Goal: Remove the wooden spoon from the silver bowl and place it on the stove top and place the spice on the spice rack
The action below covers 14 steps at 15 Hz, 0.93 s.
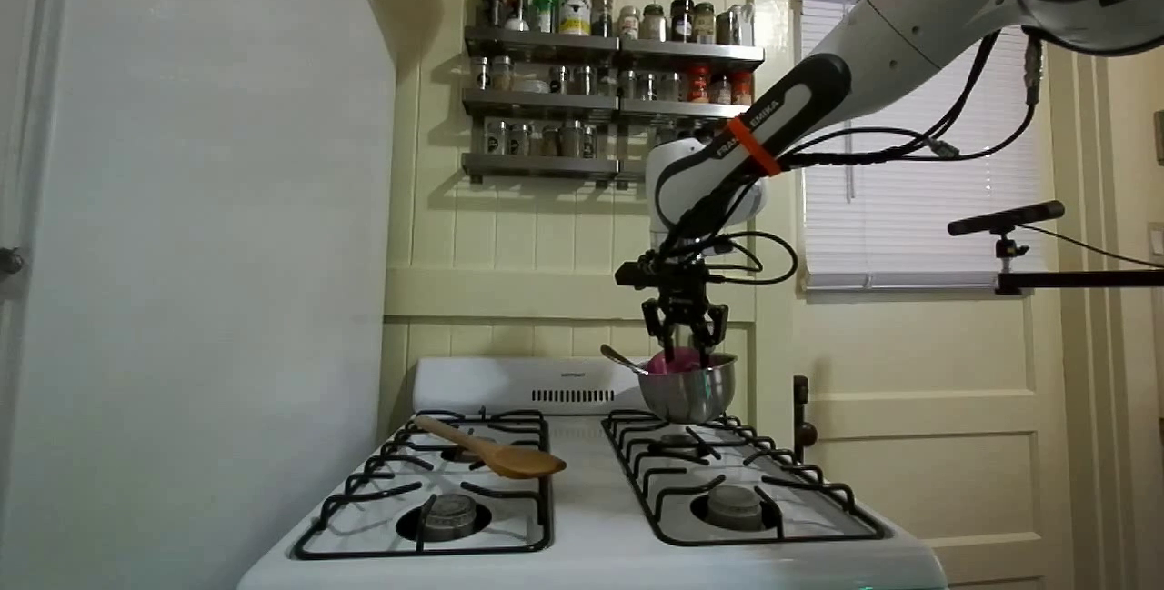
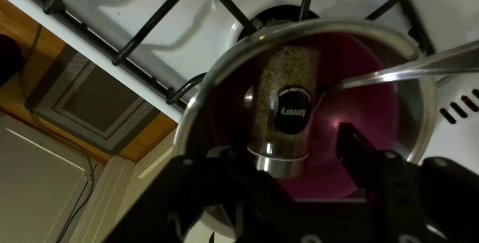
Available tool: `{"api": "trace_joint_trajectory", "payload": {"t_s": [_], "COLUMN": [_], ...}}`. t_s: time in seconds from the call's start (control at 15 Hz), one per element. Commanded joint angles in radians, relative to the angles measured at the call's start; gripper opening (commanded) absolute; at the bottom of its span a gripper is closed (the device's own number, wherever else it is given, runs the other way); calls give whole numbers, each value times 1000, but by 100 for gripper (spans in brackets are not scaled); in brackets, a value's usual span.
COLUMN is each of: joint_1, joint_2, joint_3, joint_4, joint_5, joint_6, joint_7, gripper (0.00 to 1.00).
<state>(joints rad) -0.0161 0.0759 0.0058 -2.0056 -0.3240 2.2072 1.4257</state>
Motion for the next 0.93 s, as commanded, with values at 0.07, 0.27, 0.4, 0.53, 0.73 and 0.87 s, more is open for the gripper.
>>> {"api": "trace_joint_trajectory", "payload": {"t_s": [0.07, 0.27, 0.4, 0.53, 0.73, 0.87], "joint_1": [18, 20, 23, 26, 32, 36], "joint_2": [30, 45, 57, 68, 80, 74], "joint_3": [-18, -25, -31, -35, -40, -41], "joint_4": [-1, 0, 4, 5, 8, 6], "joint_5": [-21, -25, -31, -38, -49, -53], "joint_6": [40, 66, 67, 66, 59, 61], "joint_7": [43, 51, 54, 56, 56, 54], "gripper": [61, 65, 65, 65, 38, 24]}}
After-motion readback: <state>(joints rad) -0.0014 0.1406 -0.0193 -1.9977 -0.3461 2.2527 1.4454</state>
